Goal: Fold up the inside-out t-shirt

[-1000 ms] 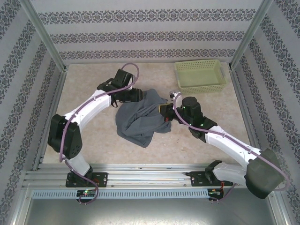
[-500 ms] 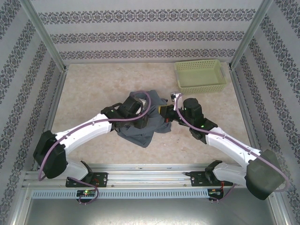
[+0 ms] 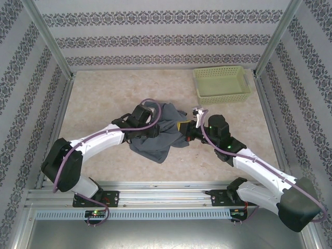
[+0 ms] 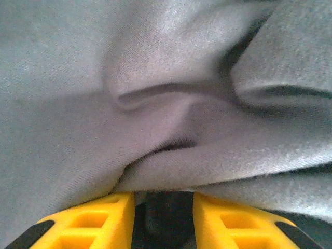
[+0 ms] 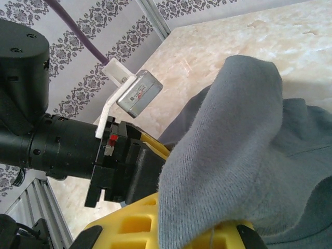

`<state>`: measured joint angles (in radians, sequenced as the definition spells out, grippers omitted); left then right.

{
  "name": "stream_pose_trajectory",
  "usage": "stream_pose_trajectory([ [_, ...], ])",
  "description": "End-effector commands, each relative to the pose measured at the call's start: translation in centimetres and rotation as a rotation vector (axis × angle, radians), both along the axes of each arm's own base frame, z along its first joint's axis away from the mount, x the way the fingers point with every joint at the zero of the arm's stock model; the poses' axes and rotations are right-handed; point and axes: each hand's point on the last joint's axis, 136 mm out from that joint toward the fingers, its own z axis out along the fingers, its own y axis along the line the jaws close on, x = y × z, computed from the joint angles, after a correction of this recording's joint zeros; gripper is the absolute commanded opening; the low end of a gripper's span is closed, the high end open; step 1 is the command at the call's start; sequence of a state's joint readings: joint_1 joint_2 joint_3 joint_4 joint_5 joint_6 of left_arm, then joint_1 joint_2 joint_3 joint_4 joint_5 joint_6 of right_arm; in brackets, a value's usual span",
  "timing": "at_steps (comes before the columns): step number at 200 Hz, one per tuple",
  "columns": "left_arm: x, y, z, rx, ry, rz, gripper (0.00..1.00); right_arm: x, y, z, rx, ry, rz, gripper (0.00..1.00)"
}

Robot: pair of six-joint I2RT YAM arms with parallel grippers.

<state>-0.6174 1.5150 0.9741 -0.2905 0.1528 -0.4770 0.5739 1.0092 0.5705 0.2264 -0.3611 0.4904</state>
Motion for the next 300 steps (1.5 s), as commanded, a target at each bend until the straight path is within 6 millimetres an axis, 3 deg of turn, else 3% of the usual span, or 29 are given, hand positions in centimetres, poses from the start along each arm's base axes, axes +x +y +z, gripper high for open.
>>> stream_pose_trajectory([
  [1,-0.5,-1.1,-0.5,-0.005,-0.016,-0.060,0.37,-0.3,0.5,1.1,0.011,-0.055,0.029,0.00],
  [34,-1.3,-1.6,0.2,0.086,-0.101,-0.120,0.39,0.0,0.7,1.6,0.020,-0.060,0.030,0.00],
  [50,-1.5,-2.1,1.7,0.155,-0.205,-0.141,0.39,0.0,0.8,1.8,0.028,-0.061,0.031,0.00],
  [139,1.0,-3.7,3.7,0.150,-0.307,-0.129,0.41,-0.7,1.0,2.6,0.045,-0.069,0.055,0.00],
  [181,0.9,-5.2,4.1,0.104,-0.305,-0.175,0.38,-0.4,0.8,2.4,0.036,-0.070,0.037,0.00],
  [237,1.5,-4.3,3.8,0.177,-0.317,-0.162,0.16,0.3,0.4,2.1,0.013,-0.053,-0.006,0.00],
  [273,1.6,-3.9,4.6,0.185,-0.341,-0.150,0.03,1.0,-0.4,1.2,-0.015,-0.023,-0.063,0.00],
  [300,1.6,-2.9,5.8,0.185,-0.380,-0.114,0.00,2.0,-1.7,0.1,-0.024,0.021,-0.129,0.00],
])
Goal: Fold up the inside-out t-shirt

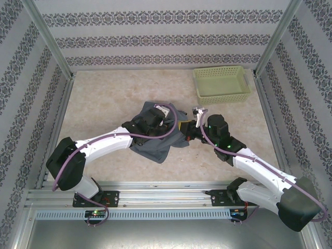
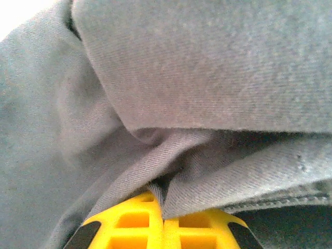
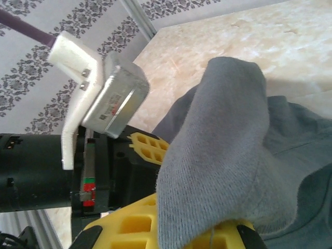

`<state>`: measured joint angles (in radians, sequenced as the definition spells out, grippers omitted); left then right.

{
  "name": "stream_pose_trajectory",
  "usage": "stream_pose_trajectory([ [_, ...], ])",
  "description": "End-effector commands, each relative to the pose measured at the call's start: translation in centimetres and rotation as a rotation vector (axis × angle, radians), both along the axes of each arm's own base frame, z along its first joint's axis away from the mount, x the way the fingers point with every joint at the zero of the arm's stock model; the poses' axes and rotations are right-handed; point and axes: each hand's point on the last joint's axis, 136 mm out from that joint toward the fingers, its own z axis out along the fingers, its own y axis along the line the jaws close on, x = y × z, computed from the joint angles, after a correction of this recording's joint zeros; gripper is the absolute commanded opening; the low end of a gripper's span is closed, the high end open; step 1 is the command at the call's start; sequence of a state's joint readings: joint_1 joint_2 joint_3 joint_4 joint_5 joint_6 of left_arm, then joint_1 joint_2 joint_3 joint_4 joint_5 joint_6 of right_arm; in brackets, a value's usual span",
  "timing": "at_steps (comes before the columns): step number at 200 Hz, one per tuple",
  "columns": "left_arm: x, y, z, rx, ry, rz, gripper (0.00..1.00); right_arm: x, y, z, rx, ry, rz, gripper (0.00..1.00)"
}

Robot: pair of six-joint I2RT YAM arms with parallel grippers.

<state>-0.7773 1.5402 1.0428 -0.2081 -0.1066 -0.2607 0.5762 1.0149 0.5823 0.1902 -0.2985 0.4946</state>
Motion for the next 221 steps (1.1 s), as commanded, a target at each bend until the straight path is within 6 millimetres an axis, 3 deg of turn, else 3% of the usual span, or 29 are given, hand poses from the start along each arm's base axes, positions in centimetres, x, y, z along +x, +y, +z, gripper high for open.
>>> stream_pose_trajectory([
  [1,0.5,0.8,2.6,-0.012,-0.077,0.029,0.00,1.3,-1.1,0.6,0.006,0.003,-0.072,0.00],
  [40,2.0,1.7,3.0,-0.071,-0.057,0.087,0.00,1.9,-2.3,-2.1,-0.037,0.069,-0.114,0.00],
  [69,4.8,0.3,2.7,-0.079,-0.019,0.080,0.00,2.3,-3.7,-5.2,-0.127,0.131,-0.179,0.01],
  [86,6.2,-1.0,2.2,-0.086,0.012,0.068,0.00,2.7,-5.1,-6.8,-0.199,0.164,-0.246,0.12],
  [104,7.1,-2.0,1.4,-0.091,0.060,0.051,0.00,2.8,-5.9,-7.2,-0.261,0.164,-0.269,0.22],
  [137,7.2,-2.6,0.9,-0.104,0.087,0.038,0.00,2.5,-6.3,-4.4,-0.336,0.062,-0.270,0.51],
  [155,7.3,-2.4,0.8,-0.129,0.097,0.044,0.00,1.8,-5.0,-2.1,-0.336,-0.024,-0.212,0.59],
  [178,7.5,-2.0,0.8,-0.189,0.122,0.056,0.00,0.7,-1.5,0.0,-0.271,-0.088,-0.102,0.60],
  [221,8.1,-2.0,0.6,-0.326,0.210,0.046,0.00,1.7,4.8,-2.8,-0.067,0.051,0.016,0.55],
])
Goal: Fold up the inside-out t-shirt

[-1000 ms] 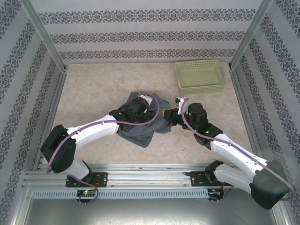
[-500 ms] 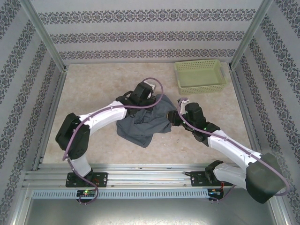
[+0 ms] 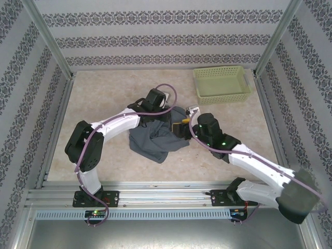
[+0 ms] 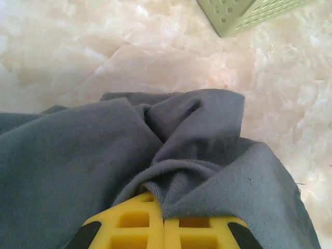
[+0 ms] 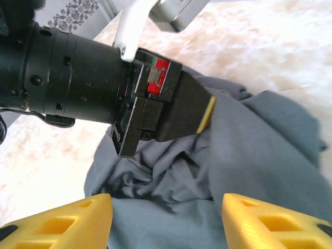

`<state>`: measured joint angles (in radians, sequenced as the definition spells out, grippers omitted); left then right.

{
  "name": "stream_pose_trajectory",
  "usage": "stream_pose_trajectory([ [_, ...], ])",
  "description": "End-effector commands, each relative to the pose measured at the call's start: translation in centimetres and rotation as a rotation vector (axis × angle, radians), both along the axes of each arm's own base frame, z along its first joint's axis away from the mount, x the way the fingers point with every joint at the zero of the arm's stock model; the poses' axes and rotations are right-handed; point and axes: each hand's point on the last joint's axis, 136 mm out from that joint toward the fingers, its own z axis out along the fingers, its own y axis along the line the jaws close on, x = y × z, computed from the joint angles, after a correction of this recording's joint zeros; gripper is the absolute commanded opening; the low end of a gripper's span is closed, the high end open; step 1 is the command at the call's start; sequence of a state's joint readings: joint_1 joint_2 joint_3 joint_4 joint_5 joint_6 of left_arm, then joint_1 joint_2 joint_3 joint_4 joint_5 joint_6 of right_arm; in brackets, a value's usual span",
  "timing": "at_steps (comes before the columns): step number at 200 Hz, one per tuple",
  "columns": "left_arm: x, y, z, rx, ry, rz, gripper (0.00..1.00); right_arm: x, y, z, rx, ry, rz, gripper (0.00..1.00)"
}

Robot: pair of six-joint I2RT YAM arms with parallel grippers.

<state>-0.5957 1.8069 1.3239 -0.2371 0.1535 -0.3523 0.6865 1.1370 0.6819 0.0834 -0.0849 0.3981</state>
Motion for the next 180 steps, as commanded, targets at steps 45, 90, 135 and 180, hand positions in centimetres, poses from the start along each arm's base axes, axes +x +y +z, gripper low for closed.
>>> stream_pose_trajectory([
  [45,1.0,-1.2,1.2,-0.202,0.092,-0.022,0.00,3.4,5.7,-3.7,0.217,0.142,-0.004,0.49],
  [90,0.8,-1.1,1.0,-0.192,0.104,-0.016,0.00,6.1,4.4,-7.3,0.118,0.174,-0.147,0.46],
  [135,0.8,-1.0,1.0,-0.193,0.105,-0.013,0.00,7.1,3.1,-9.8,0.009,0.212,-0.239,0.39],
  [180,1.0,-0.8,1.4,-0.194,0.094,0.000,0.00,7.1,3.9,-10.7,-0.045,0.238,-0.208,0.40],
])
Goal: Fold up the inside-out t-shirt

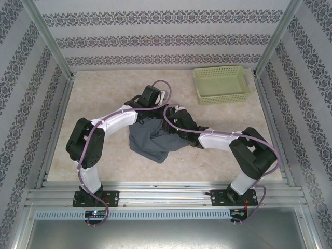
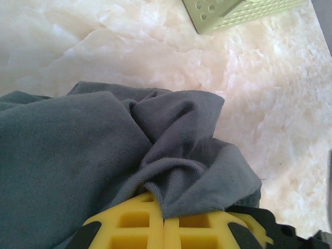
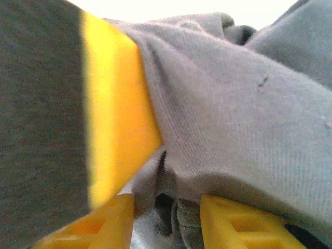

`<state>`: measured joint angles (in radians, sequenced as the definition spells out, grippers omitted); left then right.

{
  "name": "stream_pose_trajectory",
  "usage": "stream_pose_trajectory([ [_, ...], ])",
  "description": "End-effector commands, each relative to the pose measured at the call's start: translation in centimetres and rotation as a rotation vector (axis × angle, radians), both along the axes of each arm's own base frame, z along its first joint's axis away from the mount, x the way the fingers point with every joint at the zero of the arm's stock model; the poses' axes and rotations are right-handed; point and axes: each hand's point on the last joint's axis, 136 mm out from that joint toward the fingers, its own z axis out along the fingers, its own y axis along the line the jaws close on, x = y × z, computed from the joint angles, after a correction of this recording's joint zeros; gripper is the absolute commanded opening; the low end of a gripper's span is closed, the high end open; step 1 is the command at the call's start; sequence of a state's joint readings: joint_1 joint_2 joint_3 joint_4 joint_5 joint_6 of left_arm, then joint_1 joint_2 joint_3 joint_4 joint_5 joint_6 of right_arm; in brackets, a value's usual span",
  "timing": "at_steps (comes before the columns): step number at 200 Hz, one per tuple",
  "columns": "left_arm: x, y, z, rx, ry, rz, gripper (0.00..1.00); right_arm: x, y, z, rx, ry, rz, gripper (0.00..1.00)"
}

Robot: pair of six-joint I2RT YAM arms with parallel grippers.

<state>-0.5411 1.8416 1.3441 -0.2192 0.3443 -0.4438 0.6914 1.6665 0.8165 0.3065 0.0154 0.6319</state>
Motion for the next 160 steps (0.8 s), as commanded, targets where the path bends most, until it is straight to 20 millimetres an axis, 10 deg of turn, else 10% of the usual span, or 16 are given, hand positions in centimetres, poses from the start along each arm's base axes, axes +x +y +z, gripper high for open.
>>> stream_pose_trajectory([
  [1,0.7,0.0,1.5,-0.031,-0.023,0.017,0.00,0.3,0.3,-0.4,-0.048,0.011,-0.001,0.40],
  [108,0.9,1.3,1.8,-0.009,-0.033,0.056,0.00,-0.3,-2.1,-4.1,-0.244,0.103,-0.069,0.44],
  [160,1.1,2.0,1.1,0.036,-0.023,0.080,0.00,-0.5,-0.8,-2.3,-0.165,0.064,-0.012,0.06],
])
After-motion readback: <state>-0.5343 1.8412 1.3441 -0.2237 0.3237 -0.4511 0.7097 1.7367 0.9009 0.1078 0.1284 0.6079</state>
